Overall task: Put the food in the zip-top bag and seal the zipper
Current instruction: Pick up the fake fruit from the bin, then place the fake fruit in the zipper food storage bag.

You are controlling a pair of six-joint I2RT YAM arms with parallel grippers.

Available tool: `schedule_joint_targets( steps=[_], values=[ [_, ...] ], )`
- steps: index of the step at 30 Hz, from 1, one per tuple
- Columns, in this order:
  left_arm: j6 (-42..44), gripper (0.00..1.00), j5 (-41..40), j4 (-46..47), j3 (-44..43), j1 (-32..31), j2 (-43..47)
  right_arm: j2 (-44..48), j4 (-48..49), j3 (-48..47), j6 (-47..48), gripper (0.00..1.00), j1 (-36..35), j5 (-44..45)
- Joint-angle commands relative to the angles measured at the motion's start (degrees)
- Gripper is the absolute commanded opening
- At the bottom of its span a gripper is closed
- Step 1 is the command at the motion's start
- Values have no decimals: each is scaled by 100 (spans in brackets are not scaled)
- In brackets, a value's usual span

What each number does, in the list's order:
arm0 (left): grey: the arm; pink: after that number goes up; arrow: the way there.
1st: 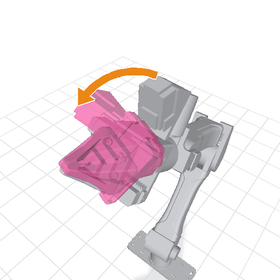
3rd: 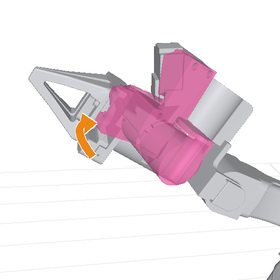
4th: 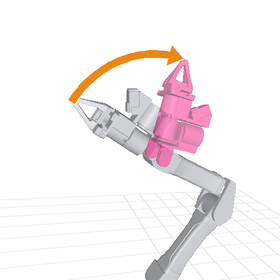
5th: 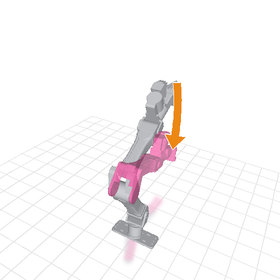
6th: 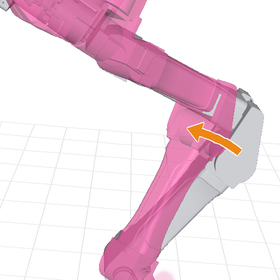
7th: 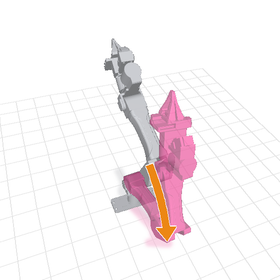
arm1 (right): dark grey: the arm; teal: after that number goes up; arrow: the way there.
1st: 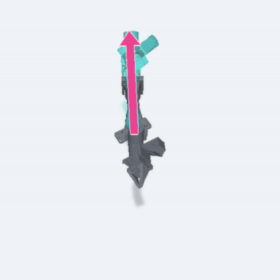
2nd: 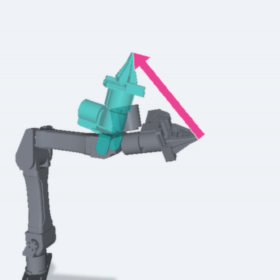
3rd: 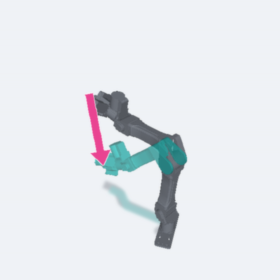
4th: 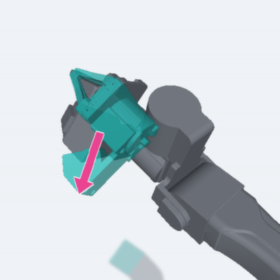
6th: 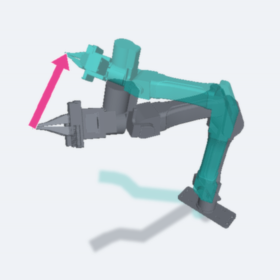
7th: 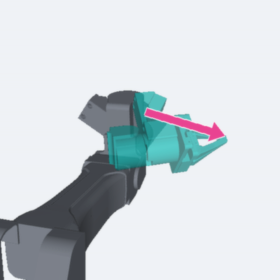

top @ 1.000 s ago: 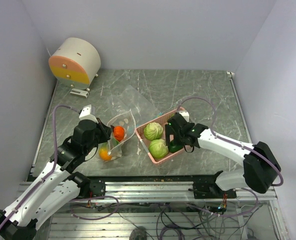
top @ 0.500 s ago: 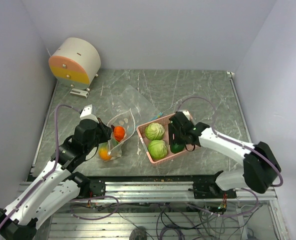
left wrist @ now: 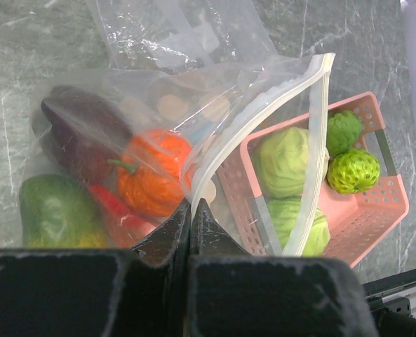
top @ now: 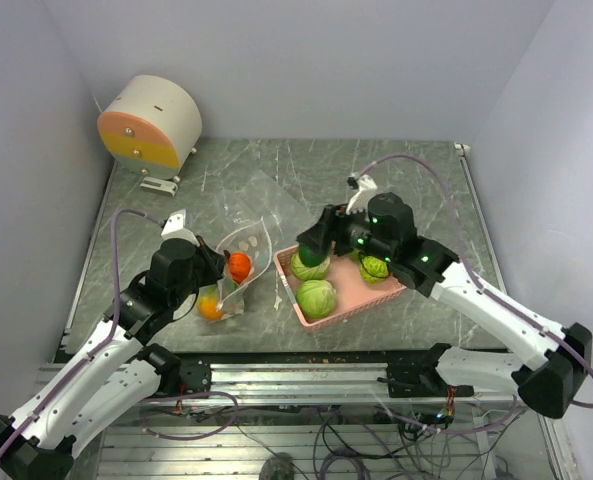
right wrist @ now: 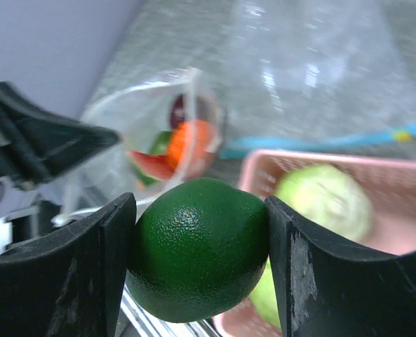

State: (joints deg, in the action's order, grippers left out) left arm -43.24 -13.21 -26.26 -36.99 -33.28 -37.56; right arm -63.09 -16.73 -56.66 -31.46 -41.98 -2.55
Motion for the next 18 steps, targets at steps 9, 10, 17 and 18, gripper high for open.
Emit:
schedule_joint_targets(
  steps=[9,10,17,18],
  values=[
    [-144,7,119,190,8,-42,22,-1763,2746,-853,-150,35,-1103,-754],
    [-156,7,114,167,8,-37,45,-1895,2757,-881,-169,34,-1129,-676],
    [-142,7,51,112,-41,-45,55,-2373,2777,-673,-207,41,-1204,-159],
    [-149,7,76,153,-30,-47,23,-2464,2742,-705,-178,43,-1206,-135]
  ],
)
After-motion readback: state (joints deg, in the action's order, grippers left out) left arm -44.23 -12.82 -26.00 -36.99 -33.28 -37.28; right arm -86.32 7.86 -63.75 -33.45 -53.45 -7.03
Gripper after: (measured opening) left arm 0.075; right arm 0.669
